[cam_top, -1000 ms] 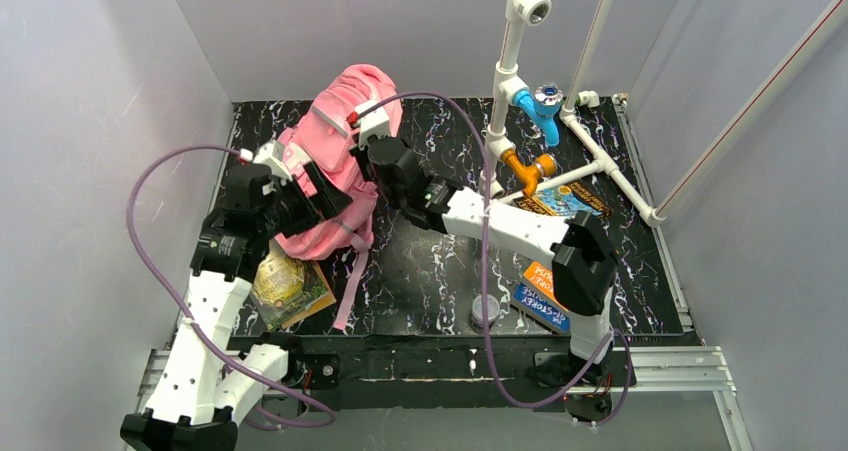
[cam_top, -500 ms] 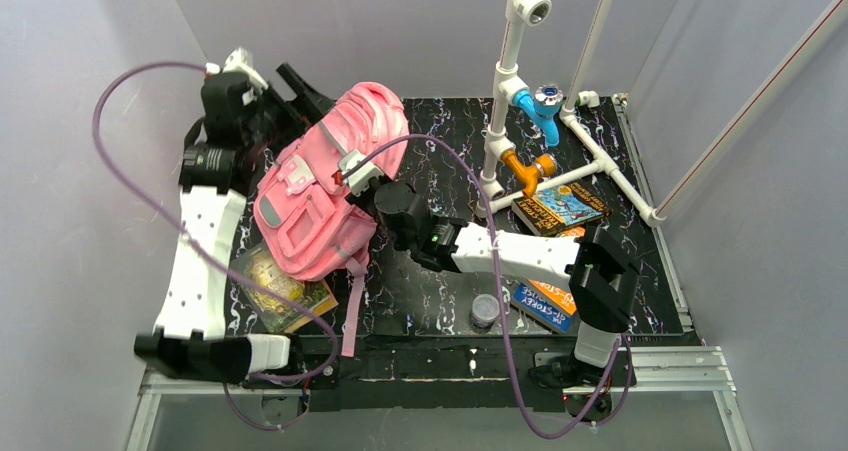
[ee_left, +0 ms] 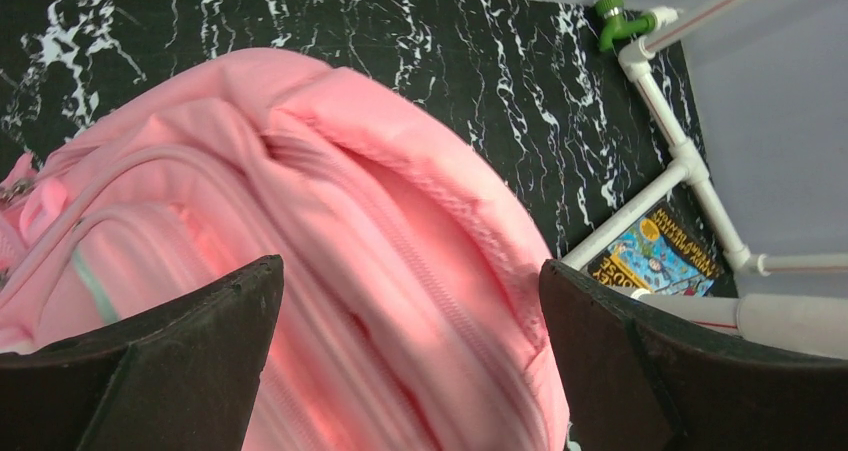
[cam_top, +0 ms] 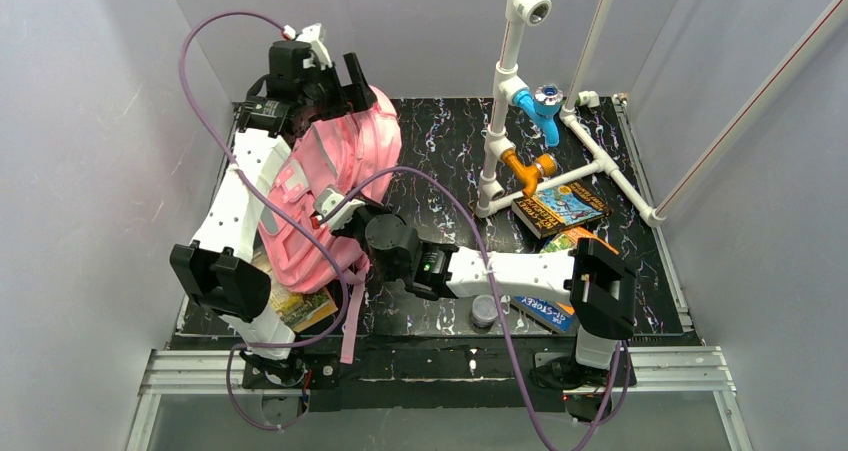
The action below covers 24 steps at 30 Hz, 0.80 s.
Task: Pack the student bag
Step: Pick up the student bag at the center of the board.
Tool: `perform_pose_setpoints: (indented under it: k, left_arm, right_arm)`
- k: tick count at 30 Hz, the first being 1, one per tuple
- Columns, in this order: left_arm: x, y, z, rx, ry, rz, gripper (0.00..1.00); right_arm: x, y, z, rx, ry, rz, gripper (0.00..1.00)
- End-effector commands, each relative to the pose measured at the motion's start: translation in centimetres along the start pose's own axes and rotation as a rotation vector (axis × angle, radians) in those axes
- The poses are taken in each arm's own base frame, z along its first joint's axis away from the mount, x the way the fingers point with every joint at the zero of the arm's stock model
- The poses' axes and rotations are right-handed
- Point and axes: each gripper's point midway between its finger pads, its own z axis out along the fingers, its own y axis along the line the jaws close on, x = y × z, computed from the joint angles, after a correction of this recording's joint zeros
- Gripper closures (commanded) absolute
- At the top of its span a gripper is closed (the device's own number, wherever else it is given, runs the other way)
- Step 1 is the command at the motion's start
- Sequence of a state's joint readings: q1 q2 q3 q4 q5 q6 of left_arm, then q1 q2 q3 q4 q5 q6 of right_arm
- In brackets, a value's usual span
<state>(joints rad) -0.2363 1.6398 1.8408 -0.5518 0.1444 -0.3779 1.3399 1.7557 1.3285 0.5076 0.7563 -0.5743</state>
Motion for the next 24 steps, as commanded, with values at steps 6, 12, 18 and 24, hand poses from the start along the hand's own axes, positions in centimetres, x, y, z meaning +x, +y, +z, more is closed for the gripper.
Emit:
perform_pose_setpoints:
  k: [6, 12, 18, 24]
  left_arm:
    - [-0.5, -0.7, -0.4, -0.02, -0.051, 0.136, 0.18]
    - [0.6, -0.3, -0.5, -0.013, -0.027, 0.182, 0.94]
    - [-2.3, -1.6, -1.8, 0.039, -0.148, 0.32, 1.0]
    - [-5.5, -5.8, -4.0, 0.232, -0.298, 0.547, 1.0]
  right_arm:
    - [-3.1, -0.8, -1.4, 0.059, -0.092, -0.064, 0.99]
    - [-2.8, -1.4, -2.0, 0.07, -0.083, -0.018, 0.99]
    - [-2.1, -2.2, -4.6, -0.02, 0.038, 0.16, 0.22]
    - [-1.9, -3.9, -11.4, -0.208, 0.155, 0.454, 0.02]
